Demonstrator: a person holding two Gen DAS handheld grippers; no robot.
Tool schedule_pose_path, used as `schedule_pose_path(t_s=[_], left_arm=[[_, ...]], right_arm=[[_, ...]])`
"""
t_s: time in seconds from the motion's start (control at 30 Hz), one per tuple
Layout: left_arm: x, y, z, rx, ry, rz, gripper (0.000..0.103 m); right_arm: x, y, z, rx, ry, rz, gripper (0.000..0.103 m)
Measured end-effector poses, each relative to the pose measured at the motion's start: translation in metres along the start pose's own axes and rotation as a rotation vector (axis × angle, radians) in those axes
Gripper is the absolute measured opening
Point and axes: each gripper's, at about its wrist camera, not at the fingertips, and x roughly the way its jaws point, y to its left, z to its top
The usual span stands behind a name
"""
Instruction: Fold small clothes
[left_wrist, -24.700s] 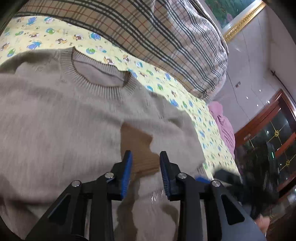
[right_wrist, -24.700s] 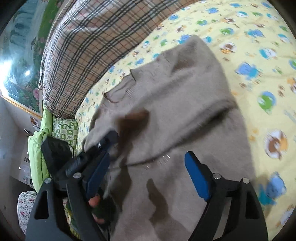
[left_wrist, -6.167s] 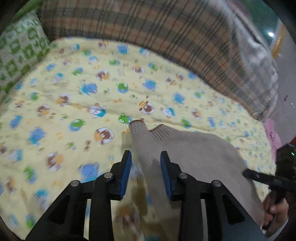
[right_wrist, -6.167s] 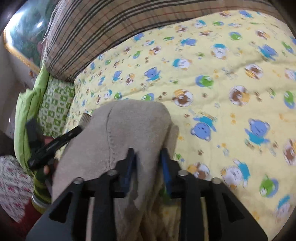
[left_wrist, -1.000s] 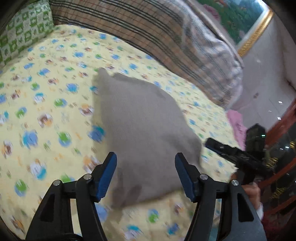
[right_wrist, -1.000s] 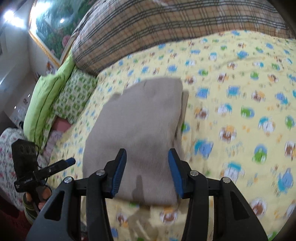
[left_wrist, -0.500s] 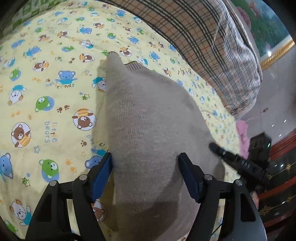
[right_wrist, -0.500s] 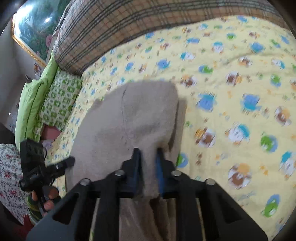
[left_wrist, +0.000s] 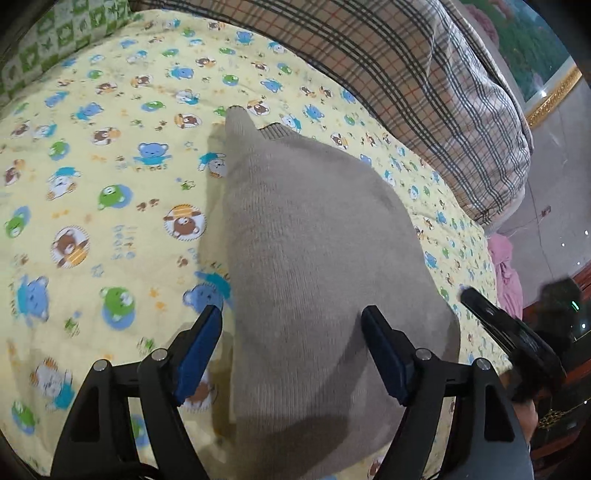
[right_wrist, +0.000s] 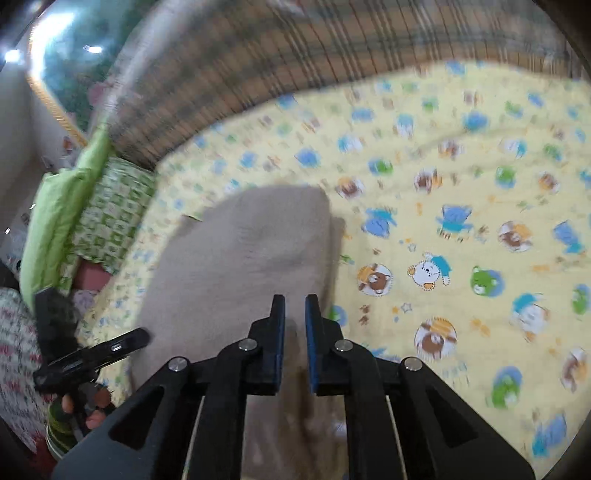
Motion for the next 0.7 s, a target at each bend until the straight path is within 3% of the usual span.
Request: schedule_pose_path(t_s=[0.07,0.1,0.13,0.2,0.27,0.47,0.5,0.53,0.6,0.7], left_arm=[[-0.003,0.001,-0.008,0.004,0.005,-0.002,0.078],[-0.002,0.000,-0.011,0.008,0.010,0.001,0.078],[0.002,-0.001,-0.014,0.012,0.017,0.009,0.079],[0.008,0.002,-0.018,0.007,0.032,0.009,0.079],[0.010,0.004,-0.020,-0.011,0.052,0.000,0.079],[-0.020,-0.011,-0.034,0.089,-0.008,0.095,0.078],[-0.025,-0.013,-0.038,0.098,-0.015,0.107,0.078],[-0.032,-0.015,-0.045,0.113,-0.027,0.124,0.078],[-0.041,-0.018,-0.056,0.135,-0.036,0.132,0.078],[-0.046,-0.016,-0.079,0.150,-0.002,0.129,0.078]], right_arm=[[-0.011,0.014,-0.012,-0.042,-0.021,0.033,0.012],[-0.009,0.020,-0.020,-0.064,0.013,0.061,0.012],[-0.001,0.022,-0.027,-0.075,0.056,0.055,0.012],[0.022,0.015,-0.041,-0.085,0.140,-0.042,0.011],[0.039,-0.004,-0.052,-0.010,0.185,-0.030,0.011],[0.006,0.005,-0.047,0.008,0.124,0.015,0.014],[-0.005,0.008,-0.047,0.003,0.106,0.018,0.023],[-0.012,0.011,-0.047,-0.001,0.091,0.027,0.041],[-0.026,0.018,-0.053,-0.014,0.055,0.022,0.062],[-0.041,0.031,-0.062,-0.069,0.020,0.005,0.062]])
